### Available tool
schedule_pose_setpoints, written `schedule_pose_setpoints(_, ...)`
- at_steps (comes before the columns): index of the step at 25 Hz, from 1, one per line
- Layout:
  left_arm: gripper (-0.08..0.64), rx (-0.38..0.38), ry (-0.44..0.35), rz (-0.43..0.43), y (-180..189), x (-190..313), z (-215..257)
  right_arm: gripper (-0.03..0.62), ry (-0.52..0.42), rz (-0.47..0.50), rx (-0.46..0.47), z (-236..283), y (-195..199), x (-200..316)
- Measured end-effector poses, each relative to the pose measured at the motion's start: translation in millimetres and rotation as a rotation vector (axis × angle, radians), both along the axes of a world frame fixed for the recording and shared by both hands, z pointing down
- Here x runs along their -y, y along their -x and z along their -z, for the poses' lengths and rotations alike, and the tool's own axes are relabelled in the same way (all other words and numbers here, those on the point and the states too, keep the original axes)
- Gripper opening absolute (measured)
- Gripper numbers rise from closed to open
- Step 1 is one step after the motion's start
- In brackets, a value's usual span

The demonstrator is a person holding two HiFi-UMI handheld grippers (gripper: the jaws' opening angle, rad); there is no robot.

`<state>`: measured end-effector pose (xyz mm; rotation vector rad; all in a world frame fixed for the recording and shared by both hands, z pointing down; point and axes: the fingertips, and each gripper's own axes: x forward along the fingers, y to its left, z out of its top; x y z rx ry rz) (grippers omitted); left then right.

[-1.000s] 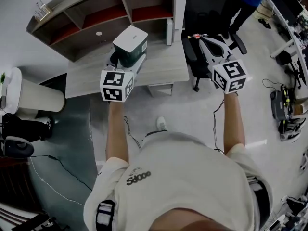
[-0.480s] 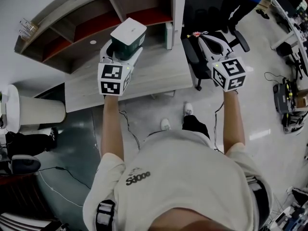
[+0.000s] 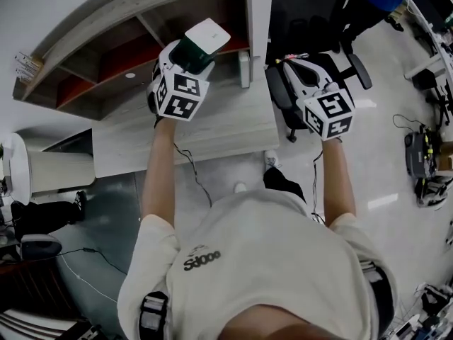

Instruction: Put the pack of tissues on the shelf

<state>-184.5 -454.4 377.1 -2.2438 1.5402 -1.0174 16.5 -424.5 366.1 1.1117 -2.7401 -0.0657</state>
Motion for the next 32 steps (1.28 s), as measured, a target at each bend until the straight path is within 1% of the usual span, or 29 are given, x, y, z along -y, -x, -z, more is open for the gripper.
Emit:
schedule_pose_setpoints(5, 0.394, 0.342, 0.048, -0.027, -8, 56, -36, 0.005, 0.022, -0.002, 0.005, -10, -5, 28)
schedule_pose_setpoints(8, 0.394, 0.473, 0.083, -0.031, -6, 82, -58, 0.005, 0.042, -0.009, -0.001, -19, -9, 40)
schedule_pose_setpoints(11, 0.396, 0.623, 0.097, -0.038, -2, 99, -77, 0.005, 0.062, -0.019, -0.005, -27, -12, 48)
schedule_pose_setpoints(13, 0.397, 0.699, 0.096, -0.044, -1, 105, -83, 0.005, 0.074, -0.023, -0.009, -33, -14, 52)
schedule_pose_setpoints(19, 0.397, 0.865, 0.097, -0.086, -10, 108, -99, 0.005, 0.103, -0.033, -0.009, -42, -16, 56)
schedule_pose_setpoints(20, 0.397, 0.879, 0.094, -0.086, -13, 108, -102, 0.005, 0.104, -0.034, -0.008, -43, -15, 56)
schedule_pose_setpoints(22, 0.397, 0.856, 0.091, -0.073, -17, 109, -104, 0.005, 0.104, -0.038, -0.013, -44, -15, 55)
schedule_pose_setpoints(24, 0.402, 0.802, 0.103, -0.065, -19, 109, -104, 0.005, 0.106, -0.041, -0.018, -46, -15, 53)
schedule_pose_setpoints(28, 0.425, 0.648, 0.148, -0.086, -28, 103, -102, 0.005, 0.116, -0.042, -0.007, -47, -16, 49)
schedule_pose_setpoints(32, 0.426, 0.579, 0.148, -0.12, -32, 94, -102, 0.005, 0.12, -0.045, -0.004, -48, -15, 45)
